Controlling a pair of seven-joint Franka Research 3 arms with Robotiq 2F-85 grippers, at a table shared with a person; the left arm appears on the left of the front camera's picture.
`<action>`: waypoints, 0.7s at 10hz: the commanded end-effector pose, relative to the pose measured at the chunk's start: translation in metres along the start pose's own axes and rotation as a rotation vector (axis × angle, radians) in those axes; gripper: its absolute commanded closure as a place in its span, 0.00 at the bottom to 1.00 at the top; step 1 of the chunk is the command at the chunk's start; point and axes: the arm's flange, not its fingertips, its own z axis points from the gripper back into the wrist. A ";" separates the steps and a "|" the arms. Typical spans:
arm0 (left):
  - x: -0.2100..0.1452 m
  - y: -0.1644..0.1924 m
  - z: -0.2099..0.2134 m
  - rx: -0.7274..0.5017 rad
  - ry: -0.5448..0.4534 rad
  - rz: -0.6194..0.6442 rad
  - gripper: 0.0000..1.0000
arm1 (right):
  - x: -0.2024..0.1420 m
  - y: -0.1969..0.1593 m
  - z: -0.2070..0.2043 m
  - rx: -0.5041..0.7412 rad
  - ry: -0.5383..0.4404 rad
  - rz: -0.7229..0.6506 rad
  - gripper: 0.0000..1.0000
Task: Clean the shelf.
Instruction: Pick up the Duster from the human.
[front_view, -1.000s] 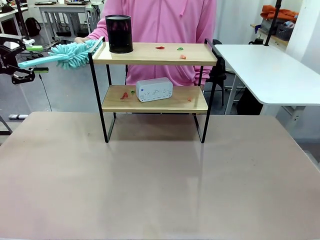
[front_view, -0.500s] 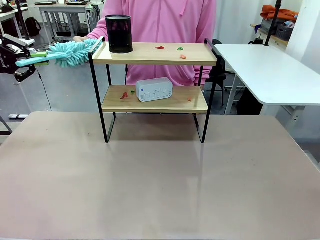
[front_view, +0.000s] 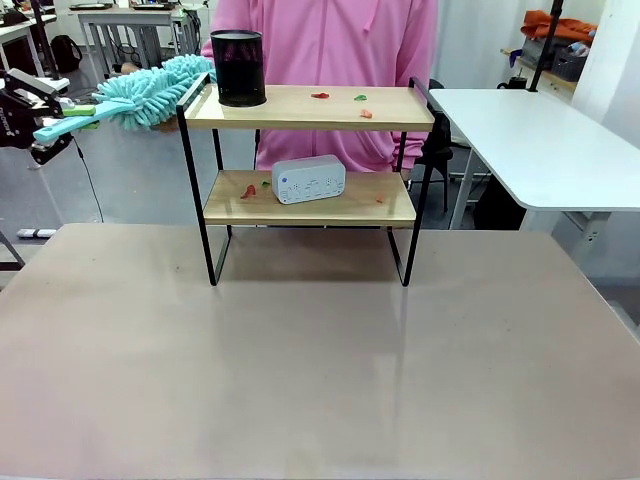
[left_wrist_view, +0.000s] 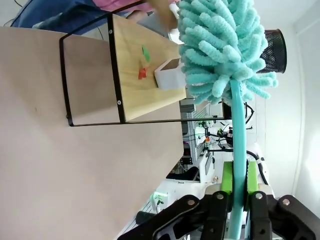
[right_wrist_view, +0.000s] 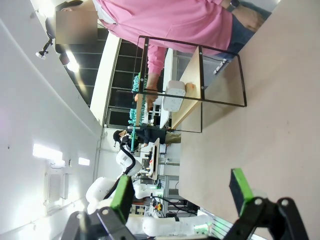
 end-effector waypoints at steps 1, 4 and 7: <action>-0.004 -0.016 0.003 -0.015 0.020 -0.029 1.00 | 0.002 0.003 -0.001 0.015 -0.008 0.009 0.00; -0.048 -0.058 0.049 0.017 0.007 -0.148 1.00 | 0.002 0.003 -0.001 0.015 -0.008 0.009 0.00; -0.135 -0.067 0.096 0.231 0.031 -0.242 1.00 | 0.002 0.003 -0.001 0.015 -0.008 0.009 0.00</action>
